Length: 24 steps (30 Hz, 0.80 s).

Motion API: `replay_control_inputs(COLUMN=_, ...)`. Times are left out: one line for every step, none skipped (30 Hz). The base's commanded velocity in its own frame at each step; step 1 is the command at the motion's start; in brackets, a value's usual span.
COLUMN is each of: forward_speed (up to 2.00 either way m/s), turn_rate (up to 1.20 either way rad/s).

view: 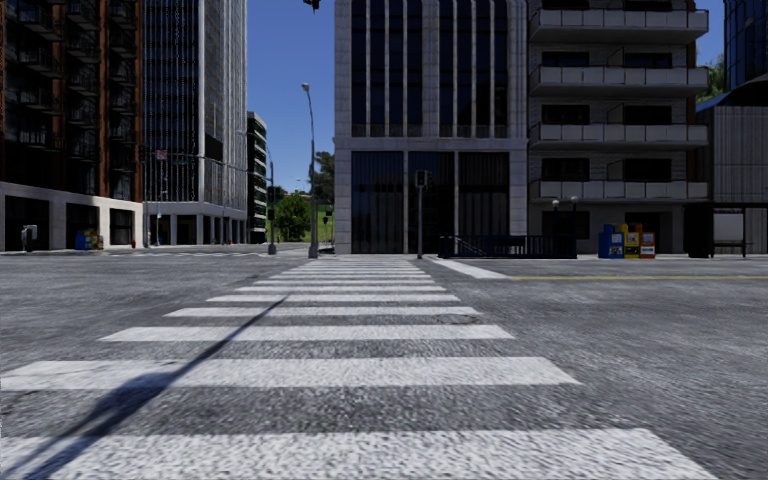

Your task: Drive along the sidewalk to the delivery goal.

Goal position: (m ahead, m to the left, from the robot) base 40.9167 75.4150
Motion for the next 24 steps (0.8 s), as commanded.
replay_control_inputs(forward_speed=2.0, turn_rate=0.17)
replay_control_inputs(forward_speed=2.0, turn_rate=0.17)
replay_control_inputs(forward_speed=2.0, turn_rate=0.12)
replay_control_inputs(forward_speed=2.0, turn_rate=0.03)
replay_control_inputs(forward_speed=2.0, turn_rate=0.03)
replay_control_inputs(forward_speed=2.0, turn_rate=0.0)
replay_control_inputs(forward_speed=2.0, turn_rate=0.0)
replay_control_inputs(forward_speed=2.0, turn_rate=0.0)
replay_control_inputs(forward_speed=2.0, turn_rate=0.0)
replay_control_inputs(forward_speed=2.0, turn_rate=0.0)
replay_control_inputs(forward_speed=2.0, turn_rate=0.08)
replay_control_inputs(forward_speed=2.0, turn_rate=0.11)
replay_control_inputs(forward_speed=2.0, turn_rate=0.12)
replay_control_inputs(forward_speed=2.0, turn_rate=0.12)
replay_control_inputs(forward_speed=2.0, turn_rate=0.12)
replay_control_inputs(forward_speed=2.0, turn_rate=0.09)
replay_control_inputs(forward_speed=2.0, turn_rate=0.07)
replay_control_inputs(forward_speed=2.0, turn_rate=0.06)
replay_control_inputs(forward_speed=2.0, turn_rate=0.06)
replay_control_inputs(forward_speed=2.0, turn_rate=0.17)
replay_control_inputs(forward_speed=2.0, turn_rate=0.28)
replay_control_inputs(forward_speed=2.0, turn_rate=0.32)
replay_control_inputs(forward_speed=2.0, turn_rate=0.32)
replay_control_inputs(forward_speed=2.0, turn_rate=0.28)
